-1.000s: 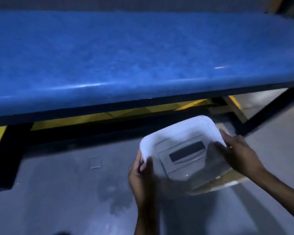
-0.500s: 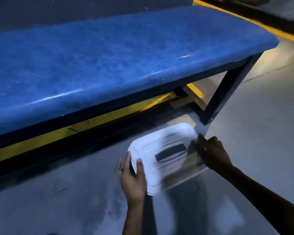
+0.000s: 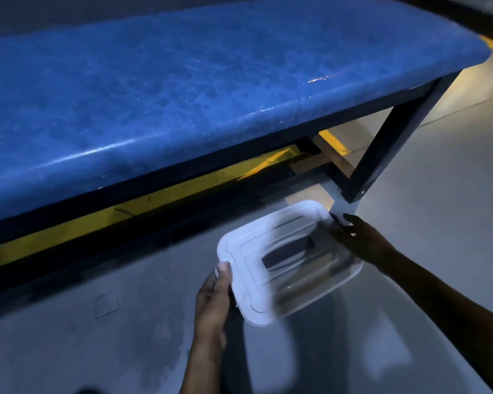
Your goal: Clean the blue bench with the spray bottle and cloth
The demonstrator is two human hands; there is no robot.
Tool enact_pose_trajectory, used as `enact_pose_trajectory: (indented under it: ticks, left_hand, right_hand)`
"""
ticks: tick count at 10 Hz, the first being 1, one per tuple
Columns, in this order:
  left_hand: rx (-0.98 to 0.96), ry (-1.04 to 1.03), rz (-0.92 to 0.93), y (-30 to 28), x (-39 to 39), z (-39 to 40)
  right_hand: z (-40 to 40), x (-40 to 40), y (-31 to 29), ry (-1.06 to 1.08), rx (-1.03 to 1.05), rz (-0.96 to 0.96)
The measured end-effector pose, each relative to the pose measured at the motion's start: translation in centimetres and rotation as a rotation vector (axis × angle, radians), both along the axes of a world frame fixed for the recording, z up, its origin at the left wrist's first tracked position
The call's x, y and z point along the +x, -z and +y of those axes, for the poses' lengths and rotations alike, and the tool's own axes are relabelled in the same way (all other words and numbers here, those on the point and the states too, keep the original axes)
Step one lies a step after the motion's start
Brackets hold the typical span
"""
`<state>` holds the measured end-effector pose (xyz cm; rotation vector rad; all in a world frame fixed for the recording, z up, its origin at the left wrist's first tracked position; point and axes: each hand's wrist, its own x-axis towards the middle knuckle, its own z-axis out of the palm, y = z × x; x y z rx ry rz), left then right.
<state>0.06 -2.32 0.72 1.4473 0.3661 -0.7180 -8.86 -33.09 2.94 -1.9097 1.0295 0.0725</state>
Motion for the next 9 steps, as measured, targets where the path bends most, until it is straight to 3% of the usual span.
enact_pose_trajectory:
  ticks: [1,4,5,7,8,9]
  left_hand:
    - [-0.130,-0.075,0.113,0.3,0.6,1.2]
    - [-0.079,-0.140,0.180,1.2,0.3,0.9]
    - [0.000,-0.087,0.101,1.3,0.2,0.4]
    - [0.007,-0.134,0.072,1.0,0.0,0.1]
    - [-0.023,-0.152,0.030,1.7,-0.1,-0.2]
    - [0.089,-0.172,-0.092,2.6,-0.8,-0.7]
  right_hand:
    - [-1.4,-0.6,-0.3,0.257,0.262,-0.159]
    - [-2.0,-0.8,0.4,0.171,0.207,0.023]
    - [-1.6,0.6,0.3,0.091,0.077,0.124]
    - [-1.1,1.4,0.0,0.044,0.013,0.191]
    - [-0.9,0.0,0.3,0.058,0.039,0.080]
    - [1.0,-3.1,0.9,0.301,0.053,-0.164]
